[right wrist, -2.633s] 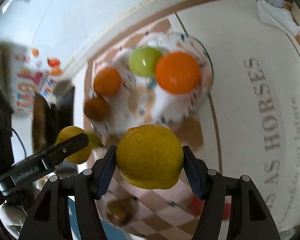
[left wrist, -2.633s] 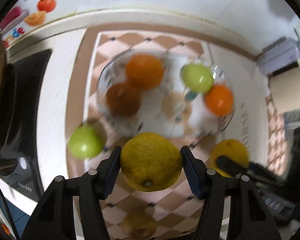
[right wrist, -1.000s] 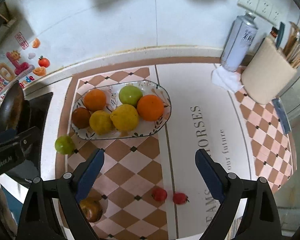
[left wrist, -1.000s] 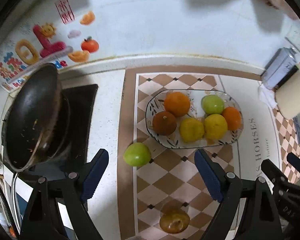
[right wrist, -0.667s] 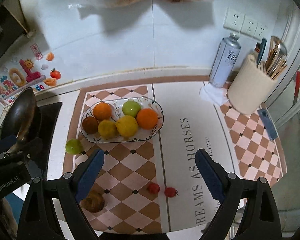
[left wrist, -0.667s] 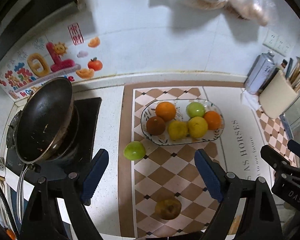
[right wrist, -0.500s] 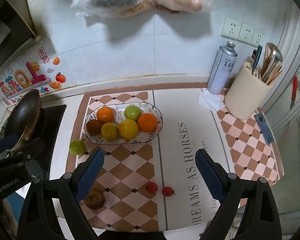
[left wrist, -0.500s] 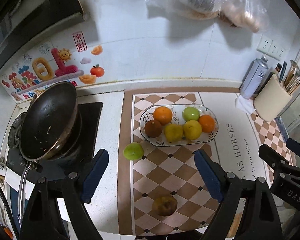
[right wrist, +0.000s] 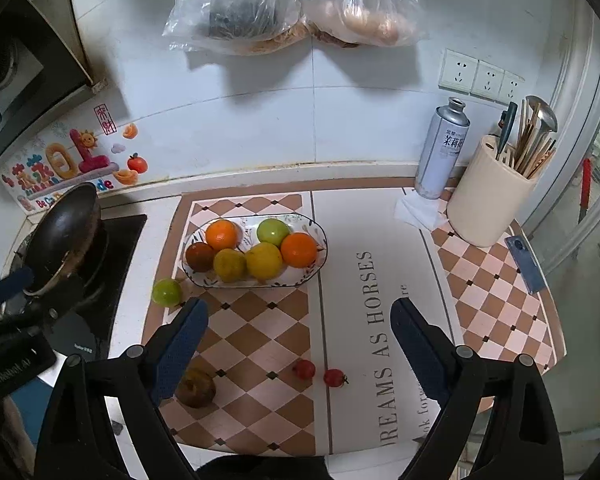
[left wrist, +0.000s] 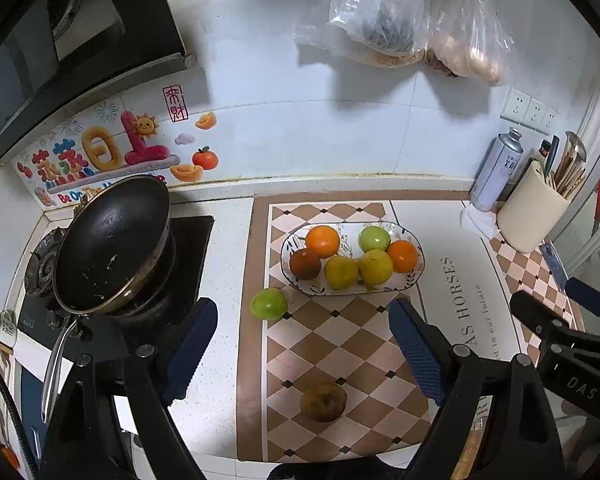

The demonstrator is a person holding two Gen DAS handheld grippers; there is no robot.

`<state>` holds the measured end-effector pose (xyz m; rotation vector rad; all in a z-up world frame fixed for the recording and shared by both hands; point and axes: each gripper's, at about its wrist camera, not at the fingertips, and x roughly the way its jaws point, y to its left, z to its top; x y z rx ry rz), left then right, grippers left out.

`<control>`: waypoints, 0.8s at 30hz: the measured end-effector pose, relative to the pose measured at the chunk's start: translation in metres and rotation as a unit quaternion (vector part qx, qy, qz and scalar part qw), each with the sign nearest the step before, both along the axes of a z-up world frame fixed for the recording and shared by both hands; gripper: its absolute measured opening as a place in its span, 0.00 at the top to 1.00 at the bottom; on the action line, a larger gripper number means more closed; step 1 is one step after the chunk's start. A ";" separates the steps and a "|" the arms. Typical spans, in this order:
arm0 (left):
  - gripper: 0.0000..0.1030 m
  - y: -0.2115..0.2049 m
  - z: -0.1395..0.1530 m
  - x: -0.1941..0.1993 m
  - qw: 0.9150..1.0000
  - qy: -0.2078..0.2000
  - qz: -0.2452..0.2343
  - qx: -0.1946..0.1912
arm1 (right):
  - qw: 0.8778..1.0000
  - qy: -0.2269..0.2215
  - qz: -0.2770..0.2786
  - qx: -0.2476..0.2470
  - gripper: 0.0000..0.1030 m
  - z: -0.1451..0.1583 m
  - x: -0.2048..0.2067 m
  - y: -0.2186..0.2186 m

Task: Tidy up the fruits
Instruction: 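Grasp the green apple with the left tool while the right tool grasps the brown pear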

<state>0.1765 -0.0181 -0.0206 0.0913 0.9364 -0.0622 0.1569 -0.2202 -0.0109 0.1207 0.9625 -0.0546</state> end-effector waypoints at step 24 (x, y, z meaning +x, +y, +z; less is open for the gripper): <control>0.04 0.089 -0.143 0.029 0.970 0.166 0.126 0.123 | 0.918 0.330 0.149 0.162 0.05 -0.248 0.068 0.122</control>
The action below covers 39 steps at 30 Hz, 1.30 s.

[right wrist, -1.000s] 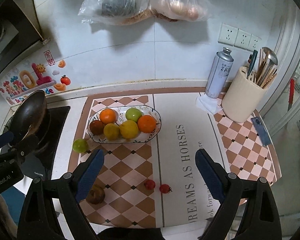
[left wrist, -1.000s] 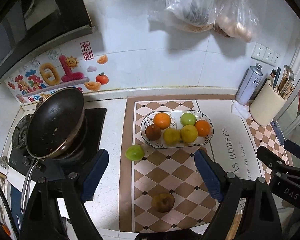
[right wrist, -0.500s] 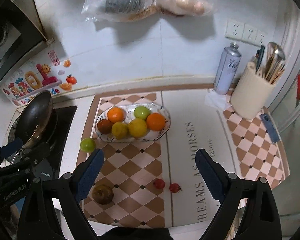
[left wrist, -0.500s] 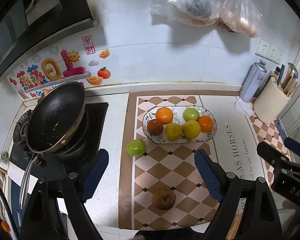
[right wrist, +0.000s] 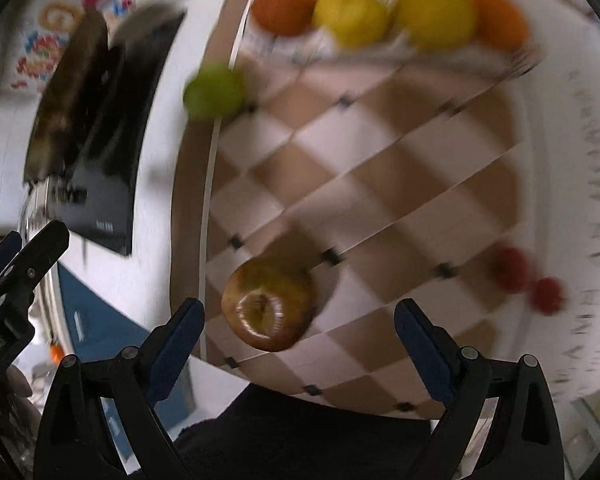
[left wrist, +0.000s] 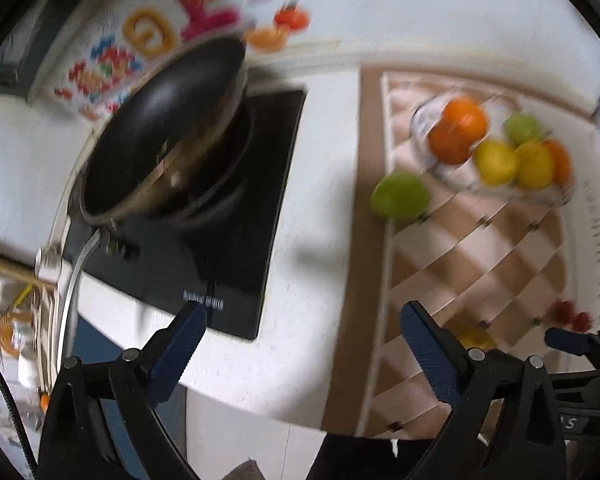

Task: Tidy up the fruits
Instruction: 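Grasp the green apple with the left tool while the right tool grasps the brown pear, then carry the apple and pear over the plate and lower them onto it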

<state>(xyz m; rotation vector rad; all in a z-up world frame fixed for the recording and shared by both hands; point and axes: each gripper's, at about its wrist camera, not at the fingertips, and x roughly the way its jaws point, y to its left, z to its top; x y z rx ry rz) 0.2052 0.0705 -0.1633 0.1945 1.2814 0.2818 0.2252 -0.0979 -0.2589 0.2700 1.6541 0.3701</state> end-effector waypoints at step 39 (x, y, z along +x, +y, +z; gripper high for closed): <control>0.44 -0.051 -0.108 0.125 0.976 0.134 -0.050 -0.161 | 0.997 -0.003 -0.071 -0.029 0.32 -0.028 0.039 -0.104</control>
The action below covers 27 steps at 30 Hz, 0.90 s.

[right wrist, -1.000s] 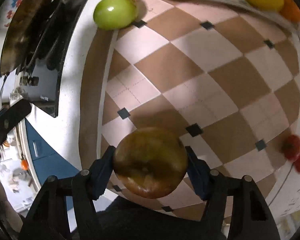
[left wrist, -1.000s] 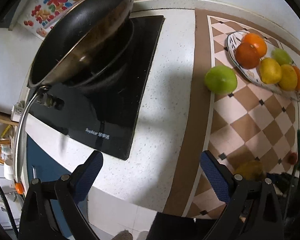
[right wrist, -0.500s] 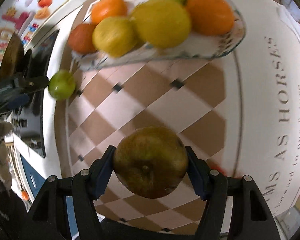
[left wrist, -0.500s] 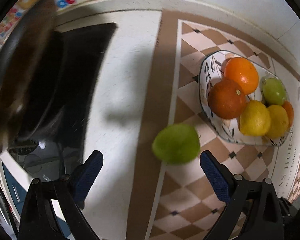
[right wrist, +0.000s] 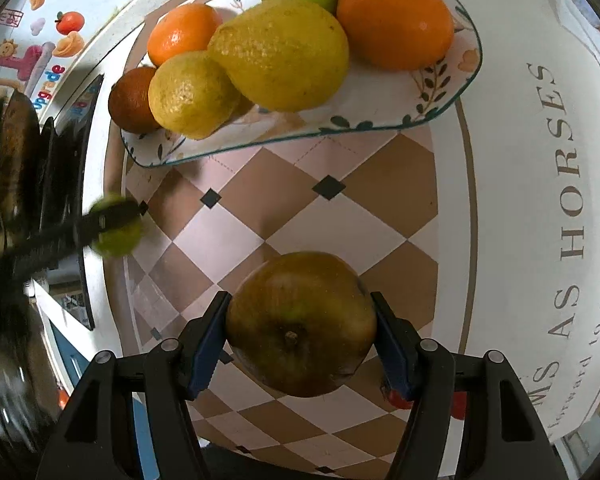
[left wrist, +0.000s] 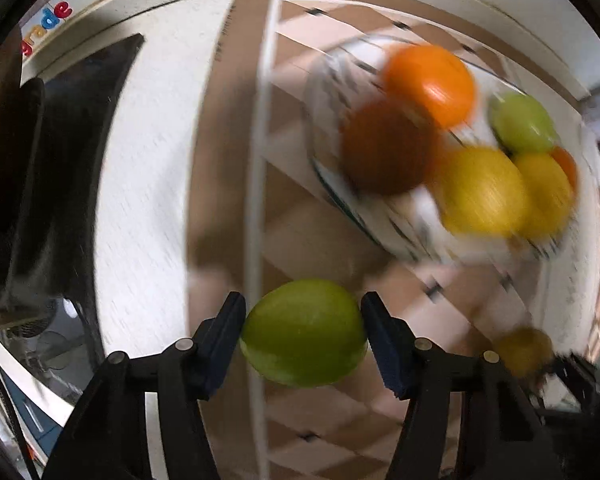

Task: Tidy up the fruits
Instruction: 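Carry the apple and pear over the plate and lower them onto it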

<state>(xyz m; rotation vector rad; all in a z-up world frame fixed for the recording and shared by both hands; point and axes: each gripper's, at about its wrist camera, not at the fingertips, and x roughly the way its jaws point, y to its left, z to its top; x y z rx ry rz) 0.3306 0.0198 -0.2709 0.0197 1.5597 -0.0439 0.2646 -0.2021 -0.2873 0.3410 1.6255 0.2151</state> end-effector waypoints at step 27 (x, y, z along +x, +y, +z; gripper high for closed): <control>0.45 -0.053 0.067 -0.022 0.996 -0.062 -0.011 -0.065 | 0.996 -0.013 -0.055 0.073 0.32 0.016 0.009 -0.024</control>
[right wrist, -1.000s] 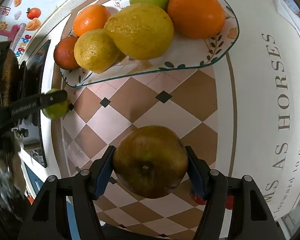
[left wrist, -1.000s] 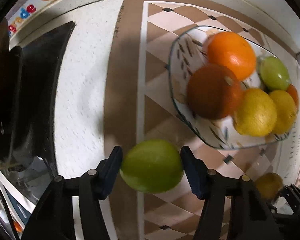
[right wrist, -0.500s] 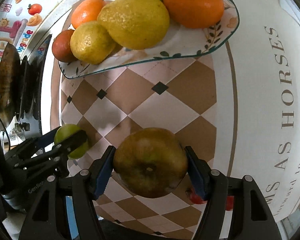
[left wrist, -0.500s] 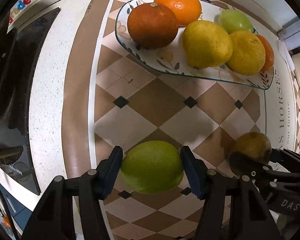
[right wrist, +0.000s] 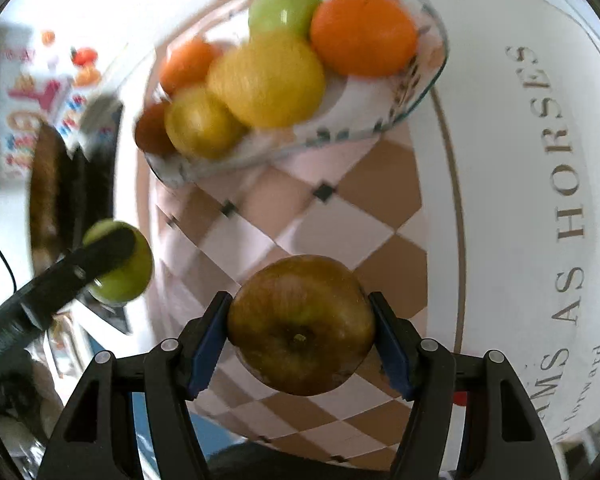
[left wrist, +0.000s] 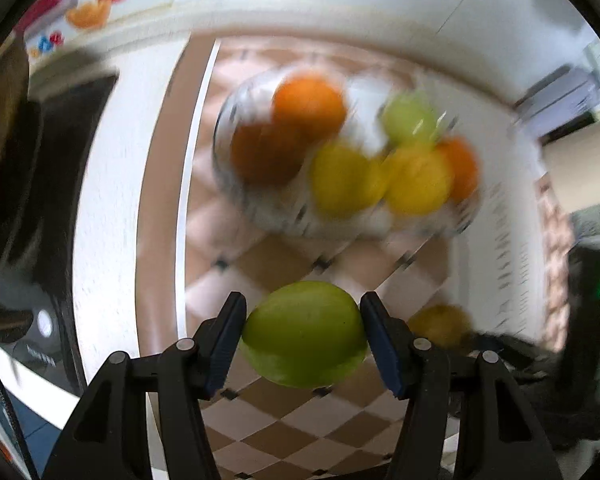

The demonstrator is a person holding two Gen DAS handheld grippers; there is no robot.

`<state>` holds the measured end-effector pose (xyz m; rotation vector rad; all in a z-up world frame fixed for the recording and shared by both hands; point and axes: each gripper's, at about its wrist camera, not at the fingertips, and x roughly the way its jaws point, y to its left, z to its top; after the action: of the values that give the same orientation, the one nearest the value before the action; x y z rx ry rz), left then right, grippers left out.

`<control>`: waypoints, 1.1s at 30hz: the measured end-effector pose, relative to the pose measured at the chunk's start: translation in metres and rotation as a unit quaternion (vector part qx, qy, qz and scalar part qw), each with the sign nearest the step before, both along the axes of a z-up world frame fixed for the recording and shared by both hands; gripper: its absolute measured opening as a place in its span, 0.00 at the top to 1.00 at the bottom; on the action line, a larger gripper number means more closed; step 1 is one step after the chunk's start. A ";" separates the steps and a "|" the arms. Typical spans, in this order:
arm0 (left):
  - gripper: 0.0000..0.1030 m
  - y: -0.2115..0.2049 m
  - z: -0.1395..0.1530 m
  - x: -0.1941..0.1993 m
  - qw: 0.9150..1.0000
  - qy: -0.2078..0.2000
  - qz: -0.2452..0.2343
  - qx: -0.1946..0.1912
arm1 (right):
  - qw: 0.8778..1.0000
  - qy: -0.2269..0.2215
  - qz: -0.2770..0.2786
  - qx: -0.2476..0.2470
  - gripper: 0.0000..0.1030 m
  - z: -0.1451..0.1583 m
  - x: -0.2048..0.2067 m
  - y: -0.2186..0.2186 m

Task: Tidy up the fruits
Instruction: 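Carry the apple and pear over the plate and lower them onto it, then open both tools and lift them away from the plate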

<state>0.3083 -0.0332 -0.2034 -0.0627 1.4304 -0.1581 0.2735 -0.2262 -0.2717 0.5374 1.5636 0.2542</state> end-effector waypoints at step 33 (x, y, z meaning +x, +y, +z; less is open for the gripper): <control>0.09 -0.043 -0.020 0.153 0.998 0.053 -0.021 0.012 | 0.996 -0.060 -0.012 -0.059 0.18 0.001 0.200 -0.064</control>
<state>0.4613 -0.0760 -0.2234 -0.0218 1.5402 -0.1738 0.4732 -0.2905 -0.2709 0.4399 1.4442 0.1715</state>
